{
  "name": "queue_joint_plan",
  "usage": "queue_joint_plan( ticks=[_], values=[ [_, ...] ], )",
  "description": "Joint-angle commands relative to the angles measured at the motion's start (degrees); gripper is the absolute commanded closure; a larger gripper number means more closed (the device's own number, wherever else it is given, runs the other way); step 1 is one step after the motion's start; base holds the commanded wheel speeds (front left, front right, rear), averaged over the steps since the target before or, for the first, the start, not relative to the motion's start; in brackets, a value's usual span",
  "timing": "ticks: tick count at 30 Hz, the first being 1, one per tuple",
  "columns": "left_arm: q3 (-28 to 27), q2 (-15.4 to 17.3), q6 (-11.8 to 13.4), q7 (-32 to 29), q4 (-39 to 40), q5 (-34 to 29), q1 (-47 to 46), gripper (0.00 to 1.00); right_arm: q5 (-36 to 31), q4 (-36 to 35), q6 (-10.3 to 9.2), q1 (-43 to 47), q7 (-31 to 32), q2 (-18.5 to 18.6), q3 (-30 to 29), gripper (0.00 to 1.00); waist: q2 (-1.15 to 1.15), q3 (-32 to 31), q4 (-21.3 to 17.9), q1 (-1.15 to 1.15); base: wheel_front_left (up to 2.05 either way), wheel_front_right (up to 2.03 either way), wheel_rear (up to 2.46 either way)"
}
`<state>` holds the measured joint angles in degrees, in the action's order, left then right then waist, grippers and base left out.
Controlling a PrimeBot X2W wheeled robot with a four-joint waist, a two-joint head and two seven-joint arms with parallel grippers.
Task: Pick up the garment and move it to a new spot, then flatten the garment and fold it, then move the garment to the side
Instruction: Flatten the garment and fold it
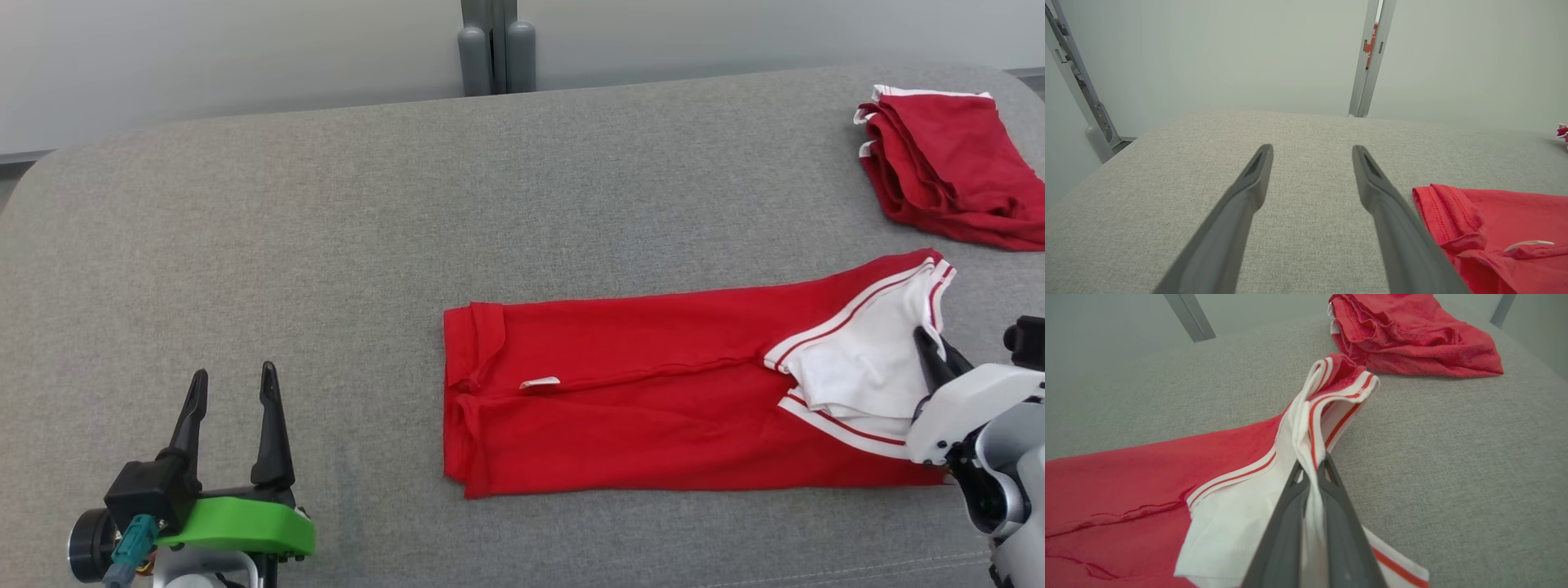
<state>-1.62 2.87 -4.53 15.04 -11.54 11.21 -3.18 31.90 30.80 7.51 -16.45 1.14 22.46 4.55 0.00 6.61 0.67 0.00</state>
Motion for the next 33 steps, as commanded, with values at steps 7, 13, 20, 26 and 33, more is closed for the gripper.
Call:
queue_joint_plan(
  ticks=[7, 13, 20, 26, 33],
  values=[
    [0.0, 0.1, 0.3, 0.2, -0.2, 0.4, 0.9, 0.00, 2.3, -10.2, -0.02, 2.8, 3.0, -3.2, 2.0, 1.00, 0.00, -0.3, -0.3, 0.00, 0.00, 0.00, 0.00],
    [0.2, 0.1, 0.3, 0.2, -0.5, 0.5, 0.7, 0.00, 2.6, -18.0, -0.01, 3.9, 5.9, -6.8, 5.1, 1.00, 0.00, -0.4, 0.2, 0.00, 0.00, 0.00, 0.00],
    [0.7, 0.1, 0.5, 0.2, -0.9, 0.7, 0.0, 0.00, 1.9, -22.0, -0.01, 2.4, 8.3, -11.5, 10.8, 1.00, 0.00, -0.2, 1.6, 0.00, 0.00, 0.00, 0.00],
    [1.2, 0.1, 0.5, 0.2, -1.3, 1.2, -0.8, 0.00, 1.6, -21.1, -0.01, -0.2, 8.5, -15.2, 15.7, 1.00, 0.00, 0.3, 3.2, 0.00, 0.00, 0.00, 0.00],
    [2.6, 0.1, 0.8, 0.2, -1.9, 1.6, -1.6, 0.00, 1.7, -17.2, -0.01, -2.3, 7.2, -17.6, 20.0, 1.00, 0.00, 0.8, 5.5, 0.00, 0.00, 0.00, 0.00]
  ],
)
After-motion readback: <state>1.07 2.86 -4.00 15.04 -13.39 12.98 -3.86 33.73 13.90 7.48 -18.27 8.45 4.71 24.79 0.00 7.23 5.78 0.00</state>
